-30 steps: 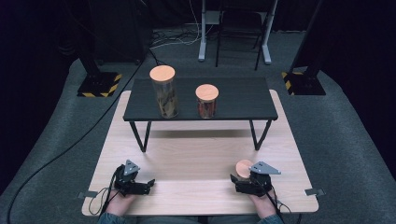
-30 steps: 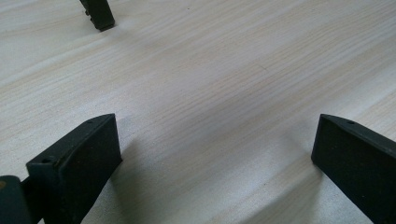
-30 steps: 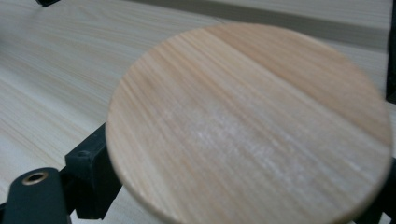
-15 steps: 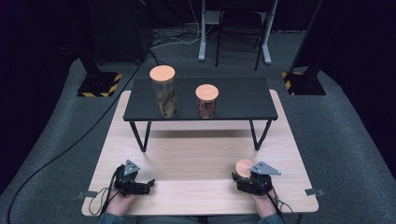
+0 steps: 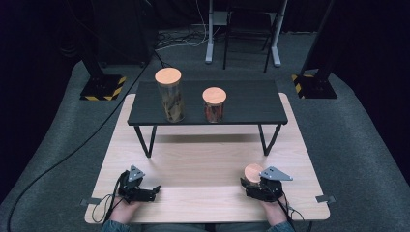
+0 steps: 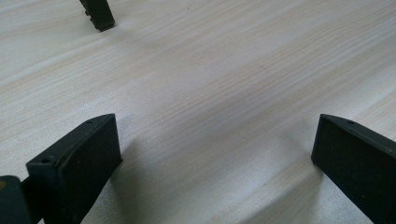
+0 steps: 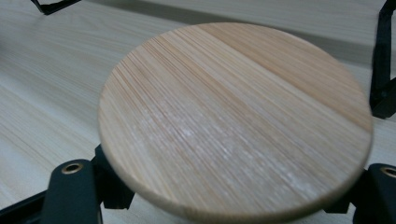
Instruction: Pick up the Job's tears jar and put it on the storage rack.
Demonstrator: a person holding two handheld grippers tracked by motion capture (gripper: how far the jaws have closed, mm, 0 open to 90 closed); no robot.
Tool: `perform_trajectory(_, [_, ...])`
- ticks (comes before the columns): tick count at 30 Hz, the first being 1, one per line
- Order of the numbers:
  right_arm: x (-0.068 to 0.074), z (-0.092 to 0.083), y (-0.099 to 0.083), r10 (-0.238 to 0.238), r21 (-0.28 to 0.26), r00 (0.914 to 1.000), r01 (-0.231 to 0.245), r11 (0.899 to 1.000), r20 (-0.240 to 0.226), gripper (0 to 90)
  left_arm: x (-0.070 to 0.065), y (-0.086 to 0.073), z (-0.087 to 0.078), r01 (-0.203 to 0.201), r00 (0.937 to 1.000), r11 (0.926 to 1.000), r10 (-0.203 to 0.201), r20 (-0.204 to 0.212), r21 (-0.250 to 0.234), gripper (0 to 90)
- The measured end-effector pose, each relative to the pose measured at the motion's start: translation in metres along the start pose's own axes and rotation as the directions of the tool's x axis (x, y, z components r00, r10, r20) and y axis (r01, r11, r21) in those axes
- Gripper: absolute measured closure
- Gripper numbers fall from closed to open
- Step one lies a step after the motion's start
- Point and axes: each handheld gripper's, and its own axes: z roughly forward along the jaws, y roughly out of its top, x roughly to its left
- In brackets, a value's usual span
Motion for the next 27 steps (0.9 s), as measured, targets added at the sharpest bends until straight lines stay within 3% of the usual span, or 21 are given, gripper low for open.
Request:
perform_trajectory(17, [0.001,-0.011,0.015,-0.006,-0.021,1.0000,0.006,1.000,-0.003,24.4,0.000,0.000,0.000,0.000,1.0000,1.0000,0.000,0.000,0.000,1.1])
perform_trajectory(27, [0.000,-0.014,0.020,0.000,-0.003,0.9999,0.000,1.000,-0.010,24.6,0.000,0.000,0.000,0.000,1.0000,1.0000,0.000,0.000,0.000,1.1])
